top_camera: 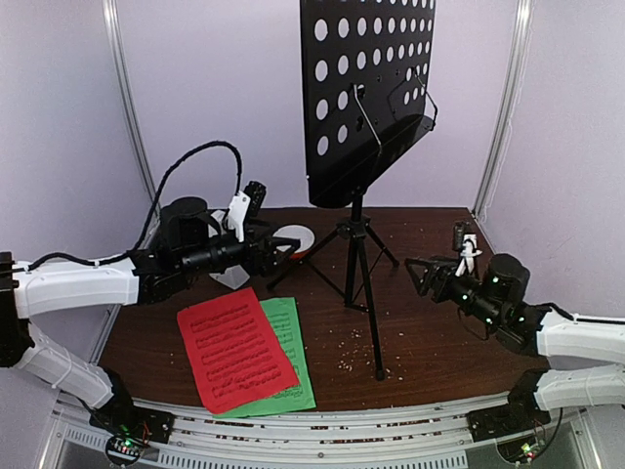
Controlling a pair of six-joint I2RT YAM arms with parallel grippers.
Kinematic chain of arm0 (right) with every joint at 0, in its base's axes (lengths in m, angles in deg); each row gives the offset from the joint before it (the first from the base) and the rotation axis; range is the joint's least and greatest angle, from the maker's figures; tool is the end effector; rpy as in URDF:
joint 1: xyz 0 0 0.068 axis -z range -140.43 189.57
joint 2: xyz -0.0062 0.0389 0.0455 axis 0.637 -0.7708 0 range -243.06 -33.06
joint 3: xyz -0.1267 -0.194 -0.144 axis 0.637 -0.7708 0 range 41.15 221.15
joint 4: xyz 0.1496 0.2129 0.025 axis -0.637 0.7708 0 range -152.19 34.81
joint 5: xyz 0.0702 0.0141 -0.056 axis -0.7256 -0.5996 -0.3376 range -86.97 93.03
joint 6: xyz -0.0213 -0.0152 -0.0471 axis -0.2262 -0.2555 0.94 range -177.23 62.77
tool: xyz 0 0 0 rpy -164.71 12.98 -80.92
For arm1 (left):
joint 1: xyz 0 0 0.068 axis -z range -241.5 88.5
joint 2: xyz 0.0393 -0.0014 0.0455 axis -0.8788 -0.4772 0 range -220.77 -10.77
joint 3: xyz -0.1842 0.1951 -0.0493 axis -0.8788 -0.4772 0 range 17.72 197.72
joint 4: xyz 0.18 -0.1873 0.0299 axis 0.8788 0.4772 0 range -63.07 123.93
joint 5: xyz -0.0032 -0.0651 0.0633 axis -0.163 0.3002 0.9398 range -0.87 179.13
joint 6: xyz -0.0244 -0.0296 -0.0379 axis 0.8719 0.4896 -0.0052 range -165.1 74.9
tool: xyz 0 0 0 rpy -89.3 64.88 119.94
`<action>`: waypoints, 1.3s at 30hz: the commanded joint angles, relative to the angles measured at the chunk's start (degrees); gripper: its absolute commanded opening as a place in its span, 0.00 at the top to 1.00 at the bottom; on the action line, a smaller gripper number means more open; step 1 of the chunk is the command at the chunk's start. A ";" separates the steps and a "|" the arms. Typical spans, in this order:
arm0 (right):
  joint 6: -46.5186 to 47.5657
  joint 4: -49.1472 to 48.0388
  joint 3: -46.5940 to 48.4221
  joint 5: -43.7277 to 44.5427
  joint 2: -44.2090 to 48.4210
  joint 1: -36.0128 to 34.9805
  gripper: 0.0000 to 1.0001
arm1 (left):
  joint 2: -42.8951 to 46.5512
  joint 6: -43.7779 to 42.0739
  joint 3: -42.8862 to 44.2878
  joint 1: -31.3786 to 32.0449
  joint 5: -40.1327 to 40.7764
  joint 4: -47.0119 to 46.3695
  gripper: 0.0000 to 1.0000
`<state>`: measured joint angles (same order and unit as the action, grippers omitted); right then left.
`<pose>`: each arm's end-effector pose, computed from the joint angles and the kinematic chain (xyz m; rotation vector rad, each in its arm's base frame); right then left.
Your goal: Pack up the instrument practice props
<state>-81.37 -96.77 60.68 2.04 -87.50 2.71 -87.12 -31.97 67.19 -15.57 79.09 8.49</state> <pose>0.1687 0.1273 0.2368 -0.1958 1.6290 0.8403 0.2120 -0.2279 0.2967 0.6386 1.6865 -0.9019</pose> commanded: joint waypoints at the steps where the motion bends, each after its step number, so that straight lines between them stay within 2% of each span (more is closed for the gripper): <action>1: -1.03 10.72 1.92 3.59 -0.10 -11.03 0.17 | -0.55 -5.01 -3.90 -5.35 -13.06 0.31 0.21; 5: -1.86 10.51 1.23 7.70 -2.05 -17.49 0.17 | -3.36 -10.63 -3.87 -8.33 -17.06 0.41 0.22; 10: -0.67 9.33 1.77 14.91 -8.18 -21.75 0.21 | -8.92 -14.27 -4.31 -12.91 -19.33 -2.90 0.25; 14: -2.05 8.43 3.00 19.03 -10.74 -22.39 0.22 | -14.72 -16.36 -3.70 -14.93 -22.30 -6.56 0.30; 20: -4.08 9.77 9.48 21.39 -11.08 -20.90 0.25 | -22.13 -22.02 0.46 -15.33 -23.57 -4.71 0.35; 23: -3.00 10.32 12.99 17.38 -11.31 -17.62 0.25 | -23.86 -24.22 2.16 -15.33 -22.16 -3.55 0.36; 28: -0.22 3.58 16.62 6.10 -12.51 -10.80 0.25 | -24.87 -26.21 3.08 -15.32 -16.69 -4.39 0.43; 32: 0.96 -5.16 18.17 -1.15 -14.72 -6.60 0.31 | -24.35 -27.21 2.24 -15.31 -15.95 -6.12 0.44; 39: 6.45 -12.81 25.20 -12.36 -21.48 -3.72 0.41 | -26.86 -29.27 3.93 -15.33 -17.68 -4.99 0.47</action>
<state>-78.47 -101.30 82.23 -0.54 -106.69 -2.40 -112.04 -58.99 69.10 -30.69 61.89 5.48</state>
